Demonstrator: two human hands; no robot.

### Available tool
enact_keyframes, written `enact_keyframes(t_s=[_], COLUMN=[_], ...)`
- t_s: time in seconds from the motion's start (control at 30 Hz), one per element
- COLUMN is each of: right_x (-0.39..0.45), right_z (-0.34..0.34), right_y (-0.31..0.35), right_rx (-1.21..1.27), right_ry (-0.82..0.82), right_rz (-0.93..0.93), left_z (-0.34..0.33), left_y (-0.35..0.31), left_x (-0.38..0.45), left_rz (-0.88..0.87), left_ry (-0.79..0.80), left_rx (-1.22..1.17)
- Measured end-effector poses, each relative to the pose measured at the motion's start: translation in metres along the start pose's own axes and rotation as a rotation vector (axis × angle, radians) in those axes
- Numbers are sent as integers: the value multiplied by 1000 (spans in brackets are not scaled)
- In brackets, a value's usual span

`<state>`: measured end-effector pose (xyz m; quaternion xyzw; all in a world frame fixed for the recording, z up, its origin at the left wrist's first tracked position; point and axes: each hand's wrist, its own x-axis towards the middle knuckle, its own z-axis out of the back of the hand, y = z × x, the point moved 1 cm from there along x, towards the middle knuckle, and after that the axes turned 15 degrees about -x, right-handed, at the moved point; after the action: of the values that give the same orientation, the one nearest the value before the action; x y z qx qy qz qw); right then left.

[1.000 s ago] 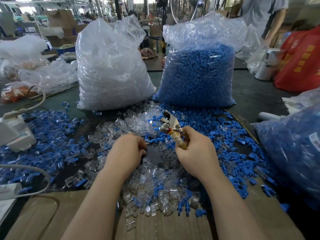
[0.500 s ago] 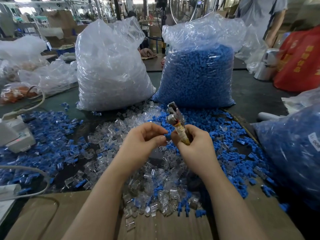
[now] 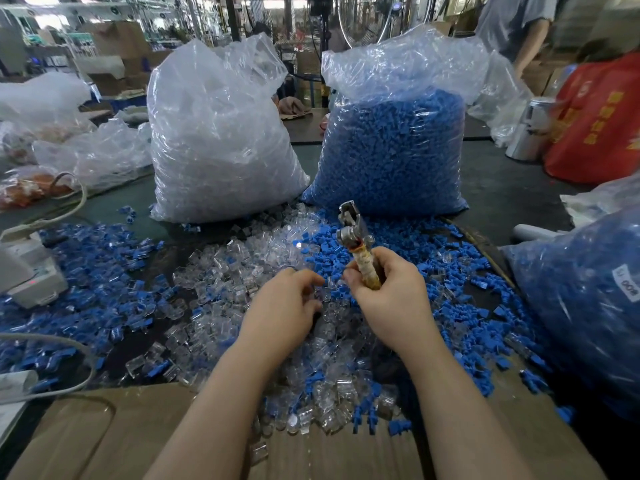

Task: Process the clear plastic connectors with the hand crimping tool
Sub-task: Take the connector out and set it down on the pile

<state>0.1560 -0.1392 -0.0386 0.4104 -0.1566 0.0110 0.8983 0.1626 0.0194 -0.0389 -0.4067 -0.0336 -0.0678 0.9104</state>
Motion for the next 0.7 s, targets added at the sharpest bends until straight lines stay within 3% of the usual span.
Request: enact_keyframes(t_s=[0.1,0.37,0.47,0.6,0.7], right_x=[0,0,0,0,-1], right_z=[0,2,2,2,4], right_y=[1,2,1,2,2], right_rx=[-11,-3,7,56,120], right_ry=[-10,-20,-15,-8,-22], right_rz=[-6,-18,-18,-5,22], left_z=[-4,-5,-3,5,11], left_y=[0,1,0,-6,-9], left_x=[-1,-1,0,0,-1], left_rz=[-24,-75,-3,163,178], left_ry=[56,38,-41,-75,-31], left_rx=[123,118,-154,-856,-1063])
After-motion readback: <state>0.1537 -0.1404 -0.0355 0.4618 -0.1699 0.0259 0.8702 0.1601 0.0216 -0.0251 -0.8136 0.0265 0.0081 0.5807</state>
